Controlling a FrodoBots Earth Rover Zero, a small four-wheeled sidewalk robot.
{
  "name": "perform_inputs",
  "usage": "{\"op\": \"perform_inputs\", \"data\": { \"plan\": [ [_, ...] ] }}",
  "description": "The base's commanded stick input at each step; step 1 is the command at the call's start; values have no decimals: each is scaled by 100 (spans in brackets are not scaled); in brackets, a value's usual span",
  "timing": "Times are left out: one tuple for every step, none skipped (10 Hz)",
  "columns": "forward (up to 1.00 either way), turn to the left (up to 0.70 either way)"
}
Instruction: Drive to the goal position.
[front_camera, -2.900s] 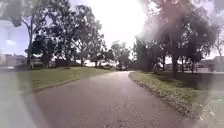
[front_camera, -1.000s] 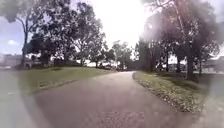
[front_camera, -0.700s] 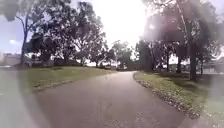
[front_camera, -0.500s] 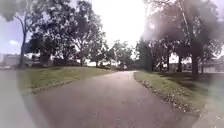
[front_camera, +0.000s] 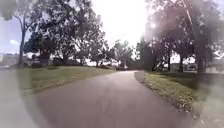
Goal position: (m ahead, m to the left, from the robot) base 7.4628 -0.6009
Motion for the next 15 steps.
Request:
{"op": "perform_inputs", "data": {
  "plan": [
    [70, 0],
    [70, 0],
    [70, 0],
    [70, 0],
    [70, -1],
    [70, -3],
    [70, -4],
    [70, -26],
    [70, -18],
    [70, -11],
    [70, 0],
    [70, 0],
    [70, 0],
    [70, 0],
    [70, 0]
  ]
}}
